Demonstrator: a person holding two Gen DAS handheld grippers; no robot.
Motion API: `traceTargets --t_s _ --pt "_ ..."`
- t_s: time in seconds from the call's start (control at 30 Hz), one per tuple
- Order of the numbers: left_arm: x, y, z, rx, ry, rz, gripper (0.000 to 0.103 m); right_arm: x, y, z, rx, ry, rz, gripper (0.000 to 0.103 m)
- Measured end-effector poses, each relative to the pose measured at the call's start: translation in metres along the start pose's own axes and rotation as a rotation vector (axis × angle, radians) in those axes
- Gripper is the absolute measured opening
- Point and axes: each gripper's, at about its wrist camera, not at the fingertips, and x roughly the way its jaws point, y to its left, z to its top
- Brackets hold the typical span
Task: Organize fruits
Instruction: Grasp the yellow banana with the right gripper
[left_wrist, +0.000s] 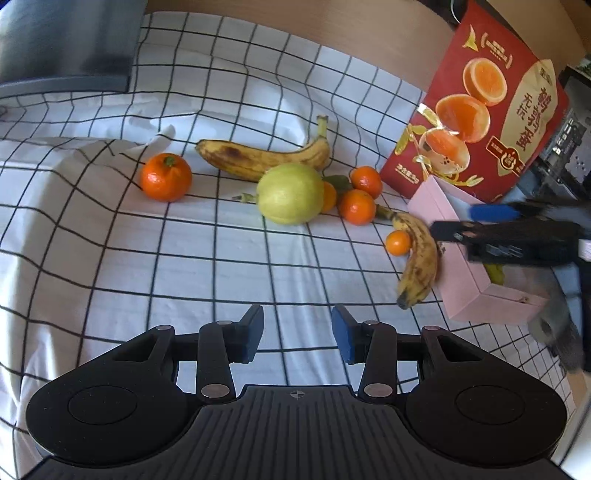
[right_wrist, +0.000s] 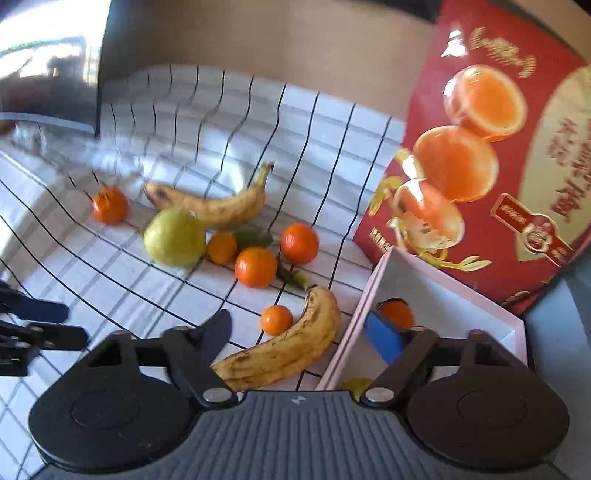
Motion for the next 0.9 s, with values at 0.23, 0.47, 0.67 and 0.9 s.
traceTargets --t_s 0.23,0.47,0.67,0.9 --pt "-0.009 0.012 -0.002 -0.018 -0.009 -0.032 0.045 0.084 -0.017 0.054 -0.021 0.22 0.005 0.045" --pt "-0.016 0.037 -0.009 -0.071 0.002 -0.017 0.045 0.129 -0.014 0.066 -0.063 0.32 -0.034 0.033" --pt "-0.018 0.046 -0.012 -0.079 0.013 -0.014 0.045 0.13 -0.013 0.065 -0.045 0.323 -0.03 0.033" --pt "-0.016 0.041 -0.012 -0.065 0.024 -0.035 0.045 0.124 -0.009 0.052 0.021 0.332 0.025 0.035"
